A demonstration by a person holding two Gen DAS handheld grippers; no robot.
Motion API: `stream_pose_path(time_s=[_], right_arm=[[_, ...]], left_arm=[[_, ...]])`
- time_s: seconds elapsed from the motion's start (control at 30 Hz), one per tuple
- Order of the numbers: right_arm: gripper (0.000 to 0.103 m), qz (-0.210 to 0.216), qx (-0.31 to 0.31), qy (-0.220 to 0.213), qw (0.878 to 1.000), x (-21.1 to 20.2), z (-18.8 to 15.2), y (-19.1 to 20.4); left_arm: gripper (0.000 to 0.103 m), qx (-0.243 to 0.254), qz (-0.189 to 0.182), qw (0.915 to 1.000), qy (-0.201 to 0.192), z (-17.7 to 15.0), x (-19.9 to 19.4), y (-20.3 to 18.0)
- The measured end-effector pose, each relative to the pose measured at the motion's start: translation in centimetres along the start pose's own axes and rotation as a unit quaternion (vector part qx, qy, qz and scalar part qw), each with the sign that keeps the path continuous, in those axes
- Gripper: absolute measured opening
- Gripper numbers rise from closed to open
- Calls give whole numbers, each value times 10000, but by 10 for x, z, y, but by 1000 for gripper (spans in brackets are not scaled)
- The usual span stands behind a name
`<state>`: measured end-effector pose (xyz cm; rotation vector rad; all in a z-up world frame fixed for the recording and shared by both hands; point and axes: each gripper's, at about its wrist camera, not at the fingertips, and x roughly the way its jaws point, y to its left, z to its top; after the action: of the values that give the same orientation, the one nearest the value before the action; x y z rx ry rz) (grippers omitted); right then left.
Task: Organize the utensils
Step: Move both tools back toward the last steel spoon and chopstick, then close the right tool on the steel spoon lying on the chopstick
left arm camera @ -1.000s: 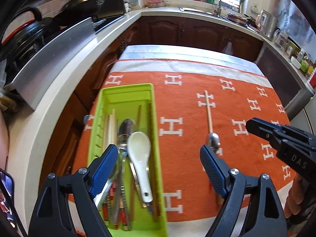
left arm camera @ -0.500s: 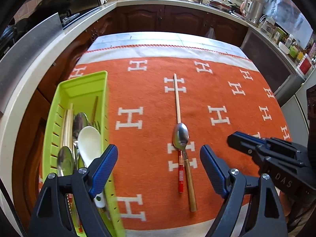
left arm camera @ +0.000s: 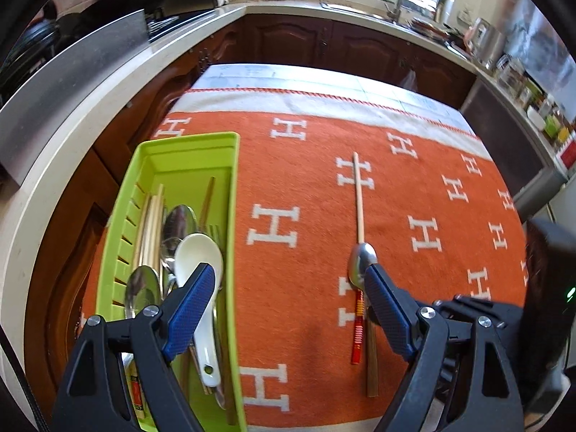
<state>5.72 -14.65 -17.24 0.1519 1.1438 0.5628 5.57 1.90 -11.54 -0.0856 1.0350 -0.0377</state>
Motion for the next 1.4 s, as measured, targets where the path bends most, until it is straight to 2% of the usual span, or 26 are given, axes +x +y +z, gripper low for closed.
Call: stream_pose_path(time_s=[0.17,0.23,0.43,0.53,0.63,0.77,0.93,1.07,1.23,1.4], right_arm=[[16,-139,-276,-51,9995,10,-2,7],[8,-91,-289,-52,9995,11,-2,7],[7,148,-68,-48,9999,6,-5,1],[6,284,143,-192,9993,-6,-7,-7],[0,165,347,-448,9983,-20,-5,-20],[0,-162,451,-650,9967,-33,-3,-37],[1,88,152,-402,9990,-37,0,-35],[8,284,-187,-259,9991,-27,2,-19],[12,325,-479,-100,9983,-9,5,-6],[12,327,-651,-173,9972,-2,13,4]], left_arm=[[84,-200,-75,9998,-63,3,-2,10],[84,-203,-77,9998,-52,3,-2,11],[84,-179,-103,9998,-16,4,0,8],[84,-133,-103,9999,-8,5,1,2],[84,-54,-122,9999,24,8,5,-6],[84,167,-155,9997,112,13,15,-25],[84,131,-198,9997,5,21,12,-32],[84,7,-145,9999,-26,23,9,-24],[84,-170,-60,9998,-49,22,5,-9],[84,-427,-32,9991,-52,22,5,9]])
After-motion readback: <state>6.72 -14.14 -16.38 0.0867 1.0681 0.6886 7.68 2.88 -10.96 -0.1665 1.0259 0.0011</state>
